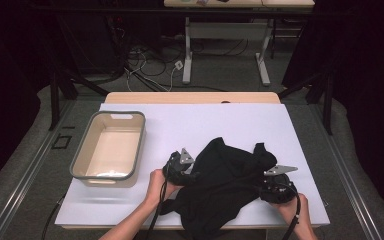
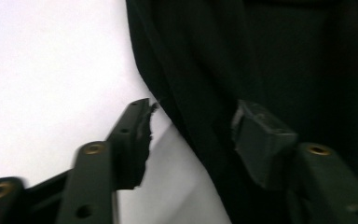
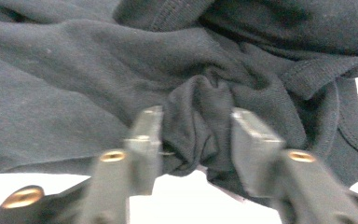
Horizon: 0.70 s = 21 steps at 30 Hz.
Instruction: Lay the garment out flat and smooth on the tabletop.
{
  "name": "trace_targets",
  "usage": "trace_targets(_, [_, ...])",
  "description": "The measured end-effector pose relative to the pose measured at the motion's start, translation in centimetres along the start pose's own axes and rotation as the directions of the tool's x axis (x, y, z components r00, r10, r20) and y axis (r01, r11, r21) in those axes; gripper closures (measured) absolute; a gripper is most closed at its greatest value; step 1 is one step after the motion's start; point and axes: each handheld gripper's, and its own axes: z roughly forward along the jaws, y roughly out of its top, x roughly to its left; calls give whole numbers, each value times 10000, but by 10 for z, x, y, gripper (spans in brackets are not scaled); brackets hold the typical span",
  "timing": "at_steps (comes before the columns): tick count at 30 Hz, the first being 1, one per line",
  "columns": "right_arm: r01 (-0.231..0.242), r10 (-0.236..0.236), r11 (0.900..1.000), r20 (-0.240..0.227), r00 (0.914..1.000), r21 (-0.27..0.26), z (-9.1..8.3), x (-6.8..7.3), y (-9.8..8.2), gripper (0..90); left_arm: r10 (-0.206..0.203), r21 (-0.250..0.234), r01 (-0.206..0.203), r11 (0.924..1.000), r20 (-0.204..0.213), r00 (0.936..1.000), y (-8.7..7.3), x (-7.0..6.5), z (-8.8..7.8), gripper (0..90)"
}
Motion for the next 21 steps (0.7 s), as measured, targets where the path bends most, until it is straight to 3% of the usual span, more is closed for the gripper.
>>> trace_targets(1, [10,-11,10000,-28,10000,-40,0,1,0,664,91,-224,-89,9997,84,9999,-2,0,1,528])
trace_targets(4, [108,-109,9999,-95,9999,-85,1,4,1,774,415,-423,-397,9983,435,9982,-5,-3,1,723])
trace_targets(7, [224,-224,9997,34,9997,-13,1,7,3,813,853,-459,-844,9954,183,9962,-6,-10,1,860])
trace_targets(9, [357,-357,9994,172,9992,20,2,8,4,819,804,-388,-795,9961,230,9965,-6,-9,-1,880])
trace_targets(13, [517,-519,9986,457,9976,67,5,8,10,820,497,-130,-499,9987,-175,9986,-11,-3,-10,888])
trace_targets(21, [1236,-1265,9918,1093,9859,328,17,11,32,820,429,297,-409,9987,-701,9966,-31,-6,-45,889])
